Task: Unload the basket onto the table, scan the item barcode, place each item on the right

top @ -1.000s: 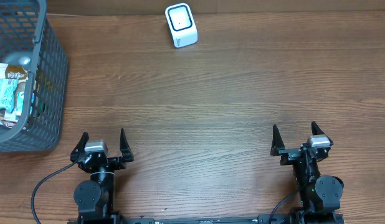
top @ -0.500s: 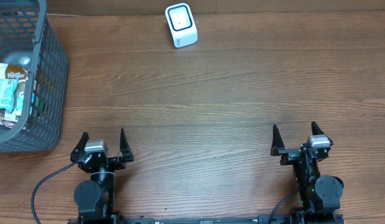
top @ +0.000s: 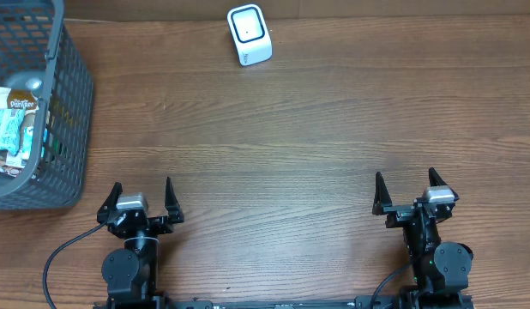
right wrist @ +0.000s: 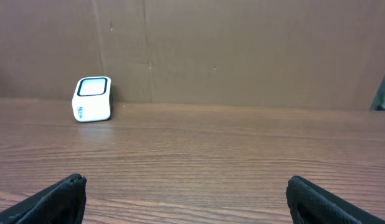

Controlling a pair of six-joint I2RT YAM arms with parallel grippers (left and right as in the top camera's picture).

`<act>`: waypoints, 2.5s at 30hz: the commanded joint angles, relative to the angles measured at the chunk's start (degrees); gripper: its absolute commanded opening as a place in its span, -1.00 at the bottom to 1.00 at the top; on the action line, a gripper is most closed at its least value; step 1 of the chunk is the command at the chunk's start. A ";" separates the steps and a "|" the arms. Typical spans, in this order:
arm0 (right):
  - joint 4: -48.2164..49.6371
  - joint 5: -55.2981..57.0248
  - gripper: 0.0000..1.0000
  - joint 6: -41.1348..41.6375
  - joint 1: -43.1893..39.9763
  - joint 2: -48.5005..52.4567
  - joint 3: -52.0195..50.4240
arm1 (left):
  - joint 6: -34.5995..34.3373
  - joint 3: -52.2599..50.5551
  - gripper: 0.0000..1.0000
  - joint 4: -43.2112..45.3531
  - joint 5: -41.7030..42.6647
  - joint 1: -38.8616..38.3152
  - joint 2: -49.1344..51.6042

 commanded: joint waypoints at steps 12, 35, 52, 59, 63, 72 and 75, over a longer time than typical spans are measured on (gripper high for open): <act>0.39 0.09 1.00 0.39 -0.26 -0.33 -0.59 | 1.09 -0.20 0.99 0.02 0.28 -0.17 -0.48; 0.39 0.09 1.00 0.39 -0.26 -0.33 -0.59 | 1.09 -0.20 0.99 0.02 0.28 -0.20 -0.48; 0.39 0.09 1.00 0.39 -0.26 -0.33 -0.59 | 1.09 -0.20 0.99 0.02 0.28 -0.20 -0.48; 0.39 0.09 1.00 0.39 -0.26 -0.33 -0.59 | 1.09 -0.20 0.99 0.02 0.28 -0.20 -0.48; 0.37 0.09 1.00 0.39 -0.26 -0.33 -0.59 | 1.09 -0.20 0.99 0.02 0.28 -0.20 -0.48; 0.37 0.07 1.00 0.39 -0.26 -0.33 -0.59 | 1.51 -0.20 0.99 4.31 -0.15 -0.11 -0.48; 0.39 0.09 1.00 0.39 -0.26 -0.33 -0.59 | 2.58 0.44 0.99 9.88 0.02 -0.11 -0.48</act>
